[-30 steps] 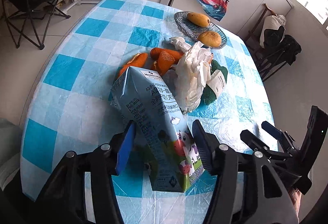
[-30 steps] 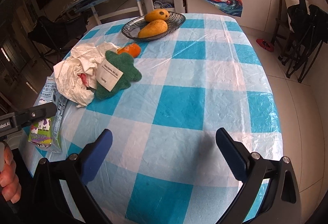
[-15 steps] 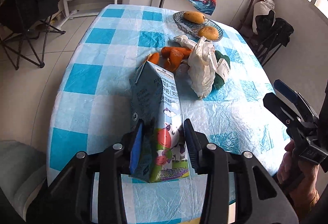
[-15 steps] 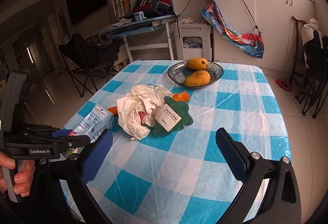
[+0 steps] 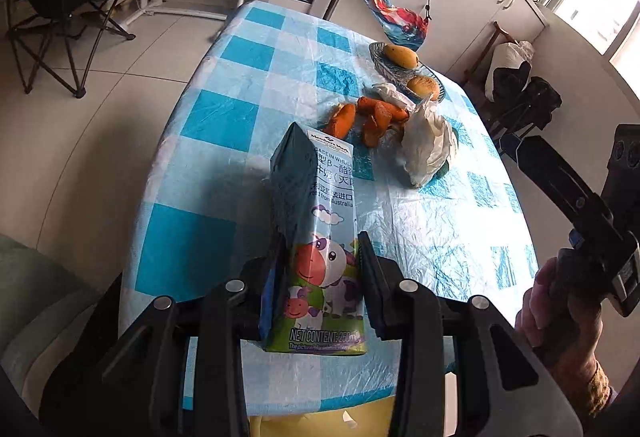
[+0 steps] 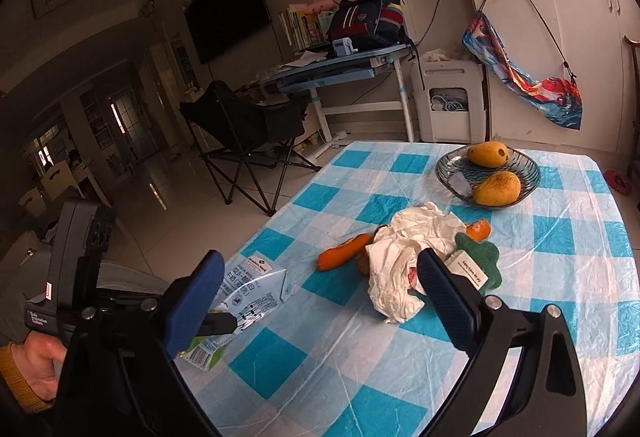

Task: Collect trash
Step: 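Grasp the cow-printed juice carton with the left gripper while the right gripper grasps an orange piece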

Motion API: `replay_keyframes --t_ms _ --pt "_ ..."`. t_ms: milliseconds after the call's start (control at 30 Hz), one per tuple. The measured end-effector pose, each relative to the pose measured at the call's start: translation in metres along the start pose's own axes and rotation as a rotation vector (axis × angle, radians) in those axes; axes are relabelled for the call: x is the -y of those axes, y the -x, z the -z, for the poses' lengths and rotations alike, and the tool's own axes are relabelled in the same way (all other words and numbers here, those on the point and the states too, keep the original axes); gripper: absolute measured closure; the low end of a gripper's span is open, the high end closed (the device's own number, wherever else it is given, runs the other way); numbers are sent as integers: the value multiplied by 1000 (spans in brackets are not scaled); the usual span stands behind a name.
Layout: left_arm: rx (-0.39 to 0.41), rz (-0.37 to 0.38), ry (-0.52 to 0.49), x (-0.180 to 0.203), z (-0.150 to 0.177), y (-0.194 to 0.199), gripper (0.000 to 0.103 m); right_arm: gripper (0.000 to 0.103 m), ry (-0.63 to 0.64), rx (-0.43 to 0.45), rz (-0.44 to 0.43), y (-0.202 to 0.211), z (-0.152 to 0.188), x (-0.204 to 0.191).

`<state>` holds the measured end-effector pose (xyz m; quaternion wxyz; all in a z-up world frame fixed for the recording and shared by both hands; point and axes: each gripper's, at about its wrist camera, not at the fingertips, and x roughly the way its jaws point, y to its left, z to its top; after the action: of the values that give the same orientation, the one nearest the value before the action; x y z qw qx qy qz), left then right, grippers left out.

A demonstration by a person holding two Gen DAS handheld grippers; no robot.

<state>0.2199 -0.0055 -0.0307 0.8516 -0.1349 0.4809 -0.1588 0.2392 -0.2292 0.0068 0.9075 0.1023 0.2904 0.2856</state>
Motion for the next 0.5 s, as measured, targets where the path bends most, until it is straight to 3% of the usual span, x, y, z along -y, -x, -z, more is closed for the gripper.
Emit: replay_keyframes --t_ms 67,167,367,500 --pt "14 10 22 -8 5 6 68 10 -63 -51 -108 -21 -5 -4" --pt "27 20 25 -11 10 10 68 20 -172 -134 -89 -58 -8 2" --pt "32 29 7 -5 10 7 68 46 -253 -247 168 -103 -7 33" --pt "39 35 -6 -3 9 6 68 46 -256 -256 317 -110 -9 45"
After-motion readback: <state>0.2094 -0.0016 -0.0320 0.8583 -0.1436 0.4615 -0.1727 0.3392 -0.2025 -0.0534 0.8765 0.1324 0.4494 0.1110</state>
